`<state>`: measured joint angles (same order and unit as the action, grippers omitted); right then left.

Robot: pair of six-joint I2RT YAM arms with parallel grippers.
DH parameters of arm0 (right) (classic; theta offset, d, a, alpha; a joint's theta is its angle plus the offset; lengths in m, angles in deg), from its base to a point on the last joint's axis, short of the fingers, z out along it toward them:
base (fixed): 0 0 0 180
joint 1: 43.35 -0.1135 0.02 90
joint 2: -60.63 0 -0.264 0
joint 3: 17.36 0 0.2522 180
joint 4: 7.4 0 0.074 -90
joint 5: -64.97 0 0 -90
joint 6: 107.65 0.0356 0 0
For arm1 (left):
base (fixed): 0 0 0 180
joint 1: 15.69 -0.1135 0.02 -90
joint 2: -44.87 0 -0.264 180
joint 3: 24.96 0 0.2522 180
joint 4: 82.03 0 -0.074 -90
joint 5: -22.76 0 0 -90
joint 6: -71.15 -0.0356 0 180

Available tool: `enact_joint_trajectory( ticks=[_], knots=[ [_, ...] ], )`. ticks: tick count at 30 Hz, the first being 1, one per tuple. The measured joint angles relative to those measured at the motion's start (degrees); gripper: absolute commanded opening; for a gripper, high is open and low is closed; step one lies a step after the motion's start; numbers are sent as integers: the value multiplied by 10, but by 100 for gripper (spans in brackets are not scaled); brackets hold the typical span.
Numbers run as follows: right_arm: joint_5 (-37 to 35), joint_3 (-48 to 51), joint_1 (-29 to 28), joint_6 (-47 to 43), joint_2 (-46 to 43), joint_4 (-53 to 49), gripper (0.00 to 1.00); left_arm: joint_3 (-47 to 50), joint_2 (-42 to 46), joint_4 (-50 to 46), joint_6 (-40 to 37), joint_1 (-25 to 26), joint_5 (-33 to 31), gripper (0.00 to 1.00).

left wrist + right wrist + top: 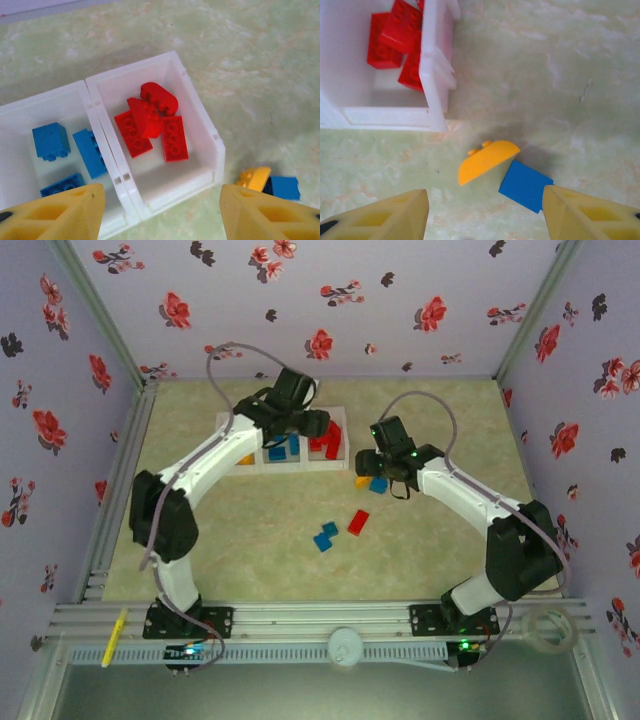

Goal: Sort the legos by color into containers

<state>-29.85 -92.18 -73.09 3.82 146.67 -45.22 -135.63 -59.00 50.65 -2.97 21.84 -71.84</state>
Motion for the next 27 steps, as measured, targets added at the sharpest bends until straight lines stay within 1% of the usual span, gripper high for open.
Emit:
enact_joint_trajectory(
  ticks=[5,10,13,19,27],
  knots=[
    [-6,31,1,4,0,-2,62,118,102,36,-28,1,19,65],
    [-13,66,1,18,0,-3,62,245,213,82,-56,2,69,65],
    [-14,77,1,30,0,-3,63,297,266,101,-71,6,99,68],
    [-15,79,1,50,3,0,64,359,336,120,-88,10,154,69],
    [-31,74,2,76,54,2,64,389,389,121,-93,16,210,70]
  ],
)
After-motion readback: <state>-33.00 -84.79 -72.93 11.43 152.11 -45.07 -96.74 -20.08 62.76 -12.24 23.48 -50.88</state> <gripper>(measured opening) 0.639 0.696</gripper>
